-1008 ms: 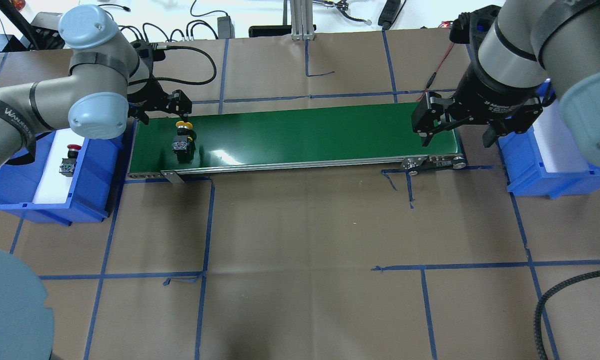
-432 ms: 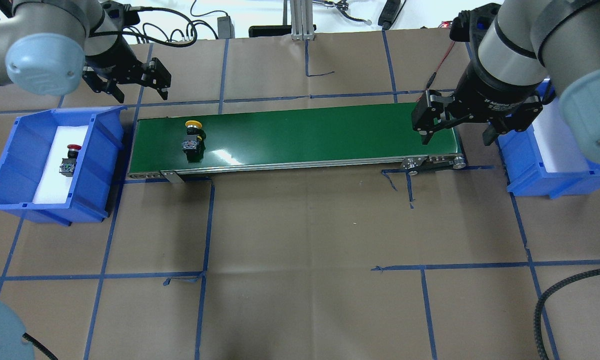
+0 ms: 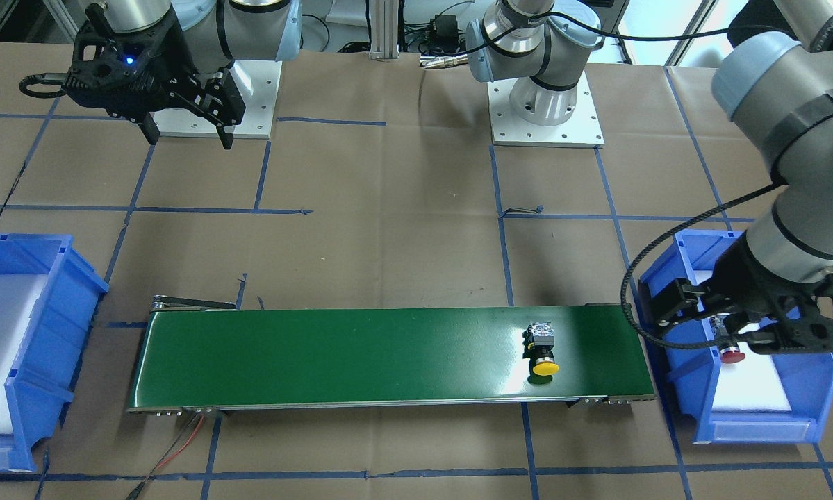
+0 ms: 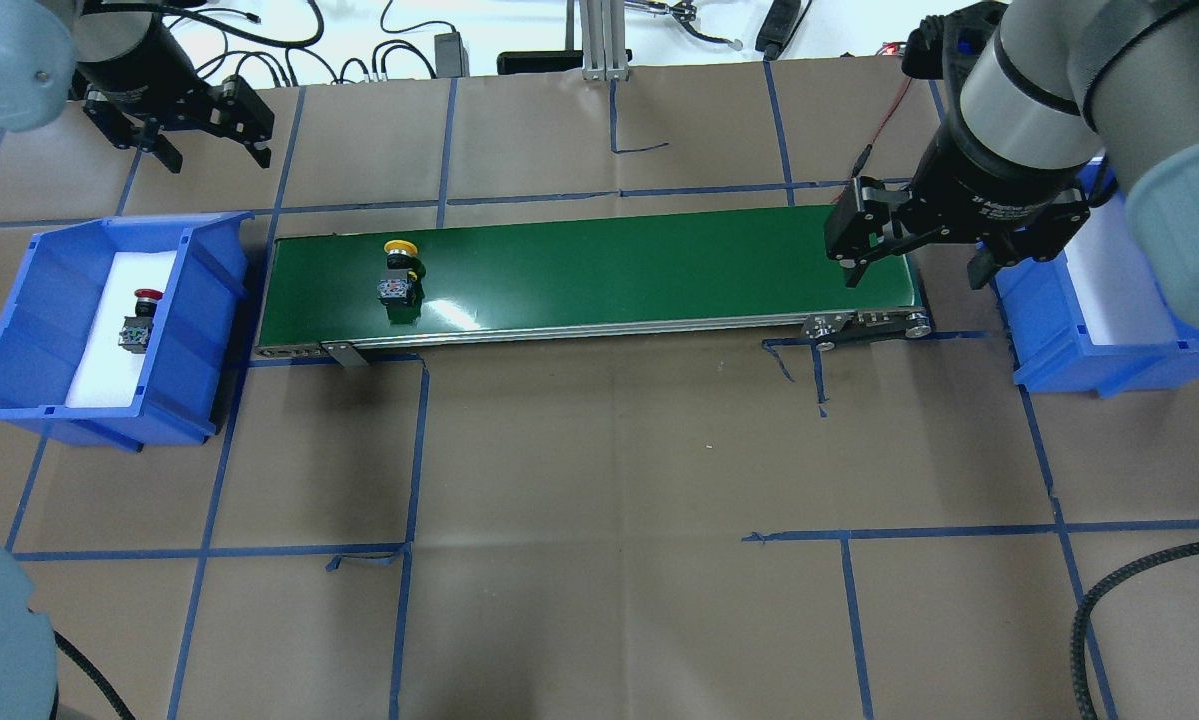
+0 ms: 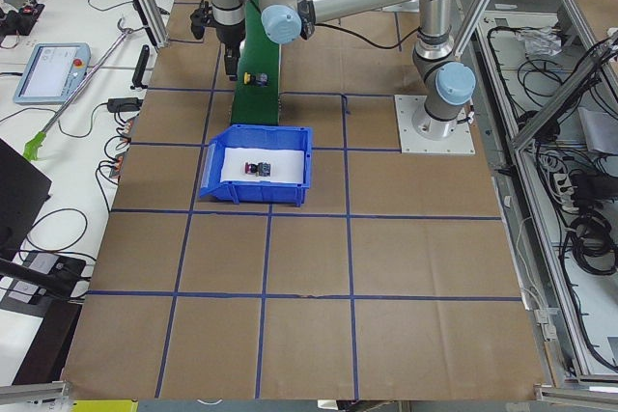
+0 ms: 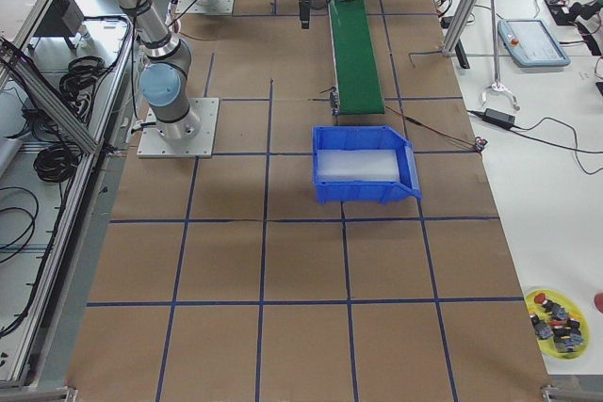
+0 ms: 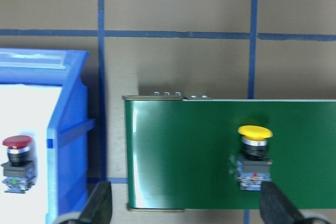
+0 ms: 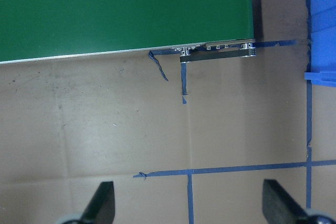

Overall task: Transport two buttons from left to right
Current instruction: 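Lower the left gripper into the bin and grasp the red-capped button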

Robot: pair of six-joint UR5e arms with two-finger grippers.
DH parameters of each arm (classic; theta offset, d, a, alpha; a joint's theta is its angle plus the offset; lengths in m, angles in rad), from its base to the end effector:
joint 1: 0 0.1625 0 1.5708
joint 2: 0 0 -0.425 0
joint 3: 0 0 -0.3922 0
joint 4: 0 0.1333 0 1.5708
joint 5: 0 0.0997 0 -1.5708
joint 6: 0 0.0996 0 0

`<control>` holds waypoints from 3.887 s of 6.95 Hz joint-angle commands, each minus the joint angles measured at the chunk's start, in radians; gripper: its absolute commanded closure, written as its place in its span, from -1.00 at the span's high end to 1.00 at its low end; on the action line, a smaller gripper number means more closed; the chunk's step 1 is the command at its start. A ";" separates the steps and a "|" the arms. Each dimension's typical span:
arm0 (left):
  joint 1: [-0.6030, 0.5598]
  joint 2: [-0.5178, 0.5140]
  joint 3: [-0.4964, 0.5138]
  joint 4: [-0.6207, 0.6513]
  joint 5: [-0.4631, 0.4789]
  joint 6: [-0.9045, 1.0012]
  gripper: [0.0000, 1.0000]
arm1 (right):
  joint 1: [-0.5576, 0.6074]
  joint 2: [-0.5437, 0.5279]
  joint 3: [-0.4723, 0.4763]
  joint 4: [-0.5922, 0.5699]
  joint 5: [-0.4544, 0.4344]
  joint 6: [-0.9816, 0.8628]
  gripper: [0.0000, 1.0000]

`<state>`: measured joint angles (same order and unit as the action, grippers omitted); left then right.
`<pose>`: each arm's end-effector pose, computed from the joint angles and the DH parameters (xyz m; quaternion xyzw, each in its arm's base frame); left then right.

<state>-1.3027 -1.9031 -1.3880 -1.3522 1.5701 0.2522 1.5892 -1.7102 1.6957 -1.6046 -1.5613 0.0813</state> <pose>0.0390 -0.6455 0.4134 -0.0079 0.9994 -0.0335 0.0085 0.1423 -0.4350 0.4944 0.0313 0.9992 -0.0239 0.0059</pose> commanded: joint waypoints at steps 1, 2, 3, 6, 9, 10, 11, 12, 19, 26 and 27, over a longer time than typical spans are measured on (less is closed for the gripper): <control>0.115 -0.017 -0.005 0.010 0.007 0.150 1.00 | 0.000 0.006 -0.001 -0.011 -0.002 0.002 1.00; 0.175 -0.037 -0.002 0.015 0.007 0.210 1.00 | 0.000 0.003 -0.001 -0.015 -0.002 0.002 1.00; 0.241 -0.051 -0.008 0.015 0.005 0.290 1.00 | 0.000 0.000 -0.001 -0.017 -0.002 0.002 1.00; 0.295 -0.039 -0.083 0.022 -0.001 0.358 0.99 | -0.002 -0.020 0.008 0.003 -0.038 -0.001 1.00; 0.298 -0.053 -0.180 0.166 0.002 0.360 0.99 | -0.002 -0.028 0.008 0.002 -0.040 0.000 1.00; 0.298 -0.063 -0.209 0.201 0.001 0.358 0.99 | -0.002 -0.028 0.009 0.002 -0.036 0.002 1.00; 0.298 -0.076 -0.264 0.306 0.002 0.358 0.99 | 0.000 -0.026 0.009 0.002 -0.030 0.002 1.00; 0.298 -0.088 -0.310 0.377 0.001 0.358 0.99 | 0.002 -0.025 0.009 0.003 -0.025 0.005 1.00; 0.298 -0.139 -0.325 0.416 -0.004 0.354 0.23 | 0.017 -0.011 0.015 0.006 -0.002 0.002 1.00; 0.298 -0.081 -0.251 0.334 0.005 0.352 -0.64 | 0.017 -0.014 0.068 -0.017 -0.002 0.002 1.00; 0.298 -0.050 -0.199 0.215 0.007 0.354 -0.66 | 0.017 -0.011 0.067 -0.024 -0.002 0.000 1.00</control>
<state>-1.0045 -1.9849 -1.6348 -1.0319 1.5757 0.6047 1.6061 -1.7228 1.7646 -1.6233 -1.5621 0.0829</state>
